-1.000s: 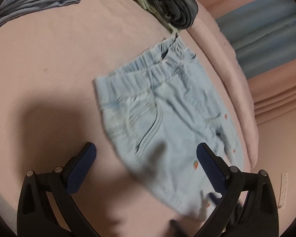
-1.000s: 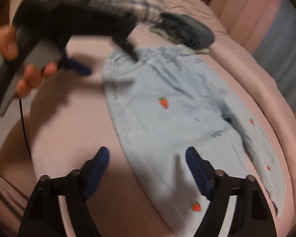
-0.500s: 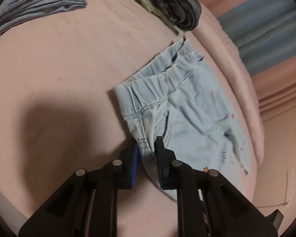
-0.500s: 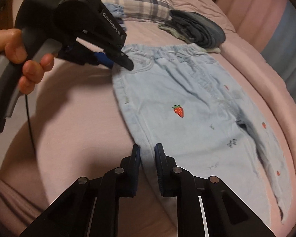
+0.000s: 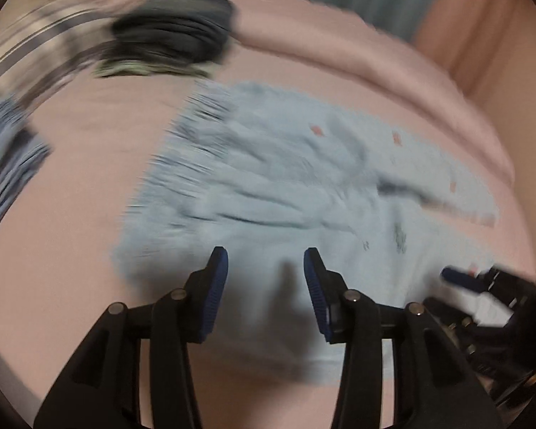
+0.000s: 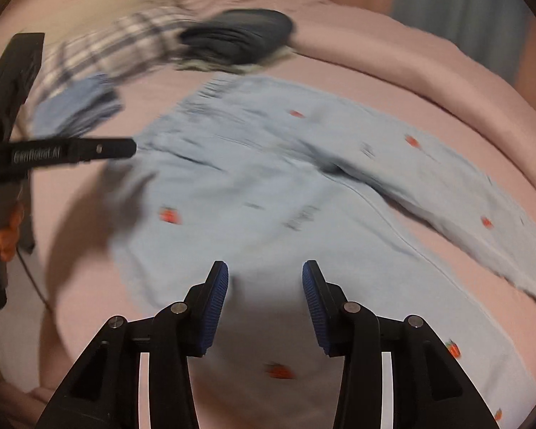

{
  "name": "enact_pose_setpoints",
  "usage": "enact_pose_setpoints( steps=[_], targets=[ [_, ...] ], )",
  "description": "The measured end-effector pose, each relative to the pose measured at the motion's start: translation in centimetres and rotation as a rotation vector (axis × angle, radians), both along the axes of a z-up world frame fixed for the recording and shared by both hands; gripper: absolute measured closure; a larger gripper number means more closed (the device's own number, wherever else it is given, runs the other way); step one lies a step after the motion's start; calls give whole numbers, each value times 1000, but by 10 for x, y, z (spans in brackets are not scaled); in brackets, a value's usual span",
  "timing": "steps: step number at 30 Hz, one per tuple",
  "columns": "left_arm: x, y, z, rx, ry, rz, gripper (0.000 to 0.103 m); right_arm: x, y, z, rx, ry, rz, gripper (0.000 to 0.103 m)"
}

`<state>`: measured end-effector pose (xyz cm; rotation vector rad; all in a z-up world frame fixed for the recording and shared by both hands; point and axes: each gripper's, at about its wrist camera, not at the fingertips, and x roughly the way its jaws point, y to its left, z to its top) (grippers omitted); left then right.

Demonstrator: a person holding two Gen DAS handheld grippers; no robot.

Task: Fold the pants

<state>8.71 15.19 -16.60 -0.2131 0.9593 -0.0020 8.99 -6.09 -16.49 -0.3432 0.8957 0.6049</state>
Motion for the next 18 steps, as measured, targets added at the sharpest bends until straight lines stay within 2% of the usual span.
enact_pose_setpoints(
  steps=[2,3,4,5,8,10,11,13,16,18],
  targets=[
    [4,-13,-24,48,94,-65,60,-1,-10,-16,-59,55,-12,59],
    [-3,-18,-30,93,78,-96,60,-5,-16,-26,-96,88,-13,59],
    [-10,-22,-29,116,48,-121,58,-14,-25,-32,-99,92,-2,58],
    [-18,-24,-29,123,54,-171,58,-23,-33,-31,-86,86,17,57],
    [-27,-14,-25,65,83,-251,54,-33,-57,-25,-84,178,70,55],
    [-18,-4,-18,24,87,-240,50,-19,-68,-16,-56,248,87,53],
    [-10,-2,-13,35,75,-222,42,-11,-72,-10,-47,233,79,50],
    [15,7,1,67,26,-176,36,14,-78,7,-29,156,51,46],
    [60,18,14,74,-19,-158,35,68,-81,32,53,81,12,39],
    [100,26,18,116,-23,-132,35,104,-81,38,74,57,-9,33]
  ],
)
